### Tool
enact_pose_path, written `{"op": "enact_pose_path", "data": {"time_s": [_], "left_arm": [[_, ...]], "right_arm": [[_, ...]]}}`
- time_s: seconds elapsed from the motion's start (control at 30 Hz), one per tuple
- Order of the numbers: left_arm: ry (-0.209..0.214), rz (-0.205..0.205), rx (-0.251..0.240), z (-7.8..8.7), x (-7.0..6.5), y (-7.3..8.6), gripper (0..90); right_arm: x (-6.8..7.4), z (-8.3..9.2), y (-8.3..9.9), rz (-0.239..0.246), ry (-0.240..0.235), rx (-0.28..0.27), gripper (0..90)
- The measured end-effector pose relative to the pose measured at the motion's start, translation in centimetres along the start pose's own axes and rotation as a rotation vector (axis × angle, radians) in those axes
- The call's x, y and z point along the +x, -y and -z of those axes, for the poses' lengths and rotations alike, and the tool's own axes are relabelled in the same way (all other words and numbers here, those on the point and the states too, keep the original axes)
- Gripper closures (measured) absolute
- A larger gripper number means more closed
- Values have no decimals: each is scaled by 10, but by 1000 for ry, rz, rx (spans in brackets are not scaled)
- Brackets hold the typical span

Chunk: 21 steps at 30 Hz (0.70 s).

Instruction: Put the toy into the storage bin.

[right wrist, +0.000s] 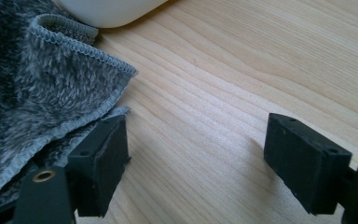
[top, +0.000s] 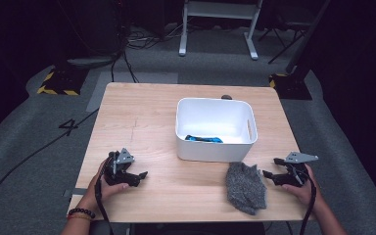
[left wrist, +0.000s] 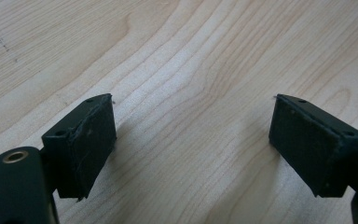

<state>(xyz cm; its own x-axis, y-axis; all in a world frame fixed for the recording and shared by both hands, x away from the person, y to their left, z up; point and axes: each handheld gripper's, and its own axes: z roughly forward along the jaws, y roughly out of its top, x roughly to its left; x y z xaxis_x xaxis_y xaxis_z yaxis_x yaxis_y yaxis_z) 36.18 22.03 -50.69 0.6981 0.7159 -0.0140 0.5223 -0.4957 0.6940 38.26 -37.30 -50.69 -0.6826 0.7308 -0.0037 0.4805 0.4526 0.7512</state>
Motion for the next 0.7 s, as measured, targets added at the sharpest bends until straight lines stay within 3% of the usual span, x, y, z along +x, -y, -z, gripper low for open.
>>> {"op": "enact_pose_path", "data": {"time_s": [0.7], "left_arm": [[2,-1,0,0,0,0,150]], "right_arm": [[1,0,0,-2,5,2,219]]}}
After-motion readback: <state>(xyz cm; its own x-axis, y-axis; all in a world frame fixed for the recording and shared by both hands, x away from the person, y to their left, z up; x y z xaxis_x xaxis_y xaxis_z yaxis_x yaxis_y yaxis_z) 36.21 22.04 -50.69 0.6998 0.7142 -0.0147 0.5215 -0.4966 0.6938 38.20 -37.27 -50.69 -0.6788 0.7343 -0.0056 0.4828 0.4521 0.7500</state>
